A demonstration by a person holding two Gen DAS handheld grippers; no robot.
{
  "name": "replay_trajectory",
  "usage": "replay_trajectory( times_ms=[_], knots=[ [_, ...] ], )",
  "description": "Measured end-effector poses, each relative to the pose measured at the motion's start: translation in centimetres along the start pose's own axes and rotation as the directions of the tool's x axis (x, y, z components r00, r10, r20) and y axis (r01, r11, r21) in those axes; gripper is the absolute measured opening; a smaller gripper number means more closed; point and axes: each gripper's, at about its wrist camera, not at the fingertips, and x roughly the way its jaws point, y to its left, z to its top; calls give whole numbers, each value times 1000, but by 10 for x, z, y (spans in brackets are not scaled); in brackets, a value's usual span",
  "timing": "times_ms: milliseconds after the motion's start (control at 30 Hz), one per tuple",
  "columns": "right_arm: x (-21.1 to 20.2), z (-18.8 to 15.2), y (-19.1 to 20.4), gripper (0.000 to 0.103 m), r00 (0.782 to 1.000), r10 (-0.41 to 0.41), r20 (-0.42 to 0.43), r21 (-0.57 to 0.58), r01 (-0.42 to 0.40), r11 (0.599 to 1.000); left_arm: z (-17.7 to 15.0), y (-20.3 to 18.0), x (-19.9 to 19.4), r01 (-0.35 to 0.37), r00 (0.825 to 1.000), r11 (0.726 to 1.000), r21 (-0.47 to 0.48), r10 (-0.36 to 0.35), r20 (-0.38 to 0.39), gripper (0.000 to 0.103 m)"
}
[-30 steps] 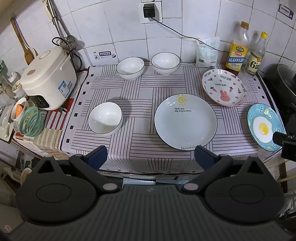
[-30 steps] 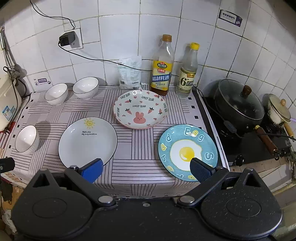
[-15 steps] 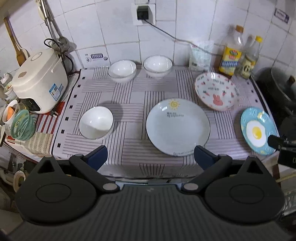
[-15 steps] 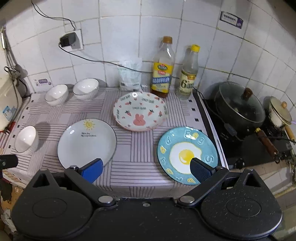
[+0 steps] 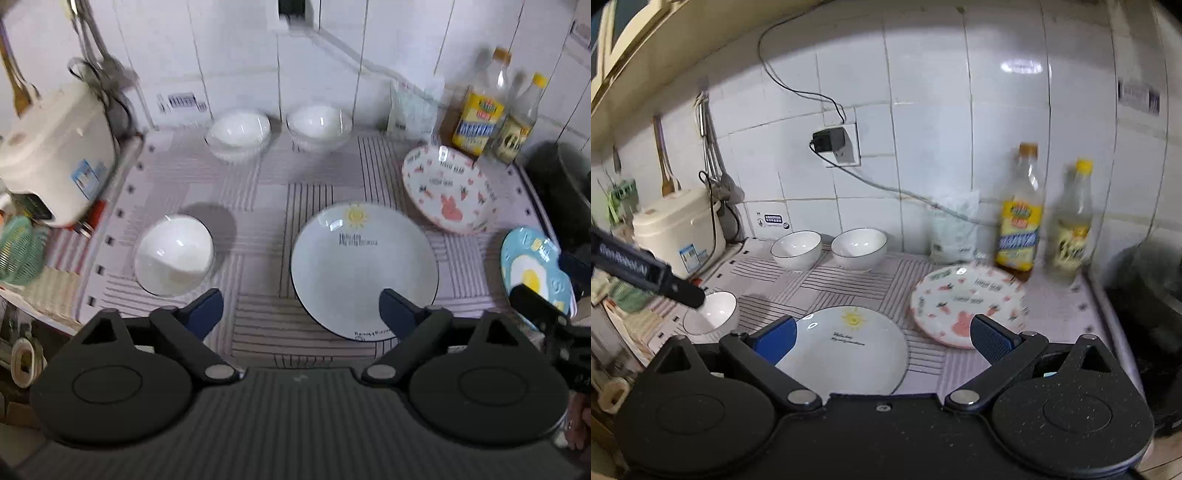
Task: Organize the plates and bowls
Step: 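Move both grippers to the white sun plate rim and close them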
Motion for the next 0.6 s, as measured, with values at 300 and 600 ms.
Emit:
replay_trajectory(
  times_ms=[300,600],
  knots=[
    [90,-48,-35,74,980,135,-147,167,-110,980,-5,12,92,-41,996,994,-99,33,-80,79],
    [134,-79,-30,55,951,187,-245,203,-138,969,-9,20,149,31,996,994,-106,-40,-83,76]
  ],
)
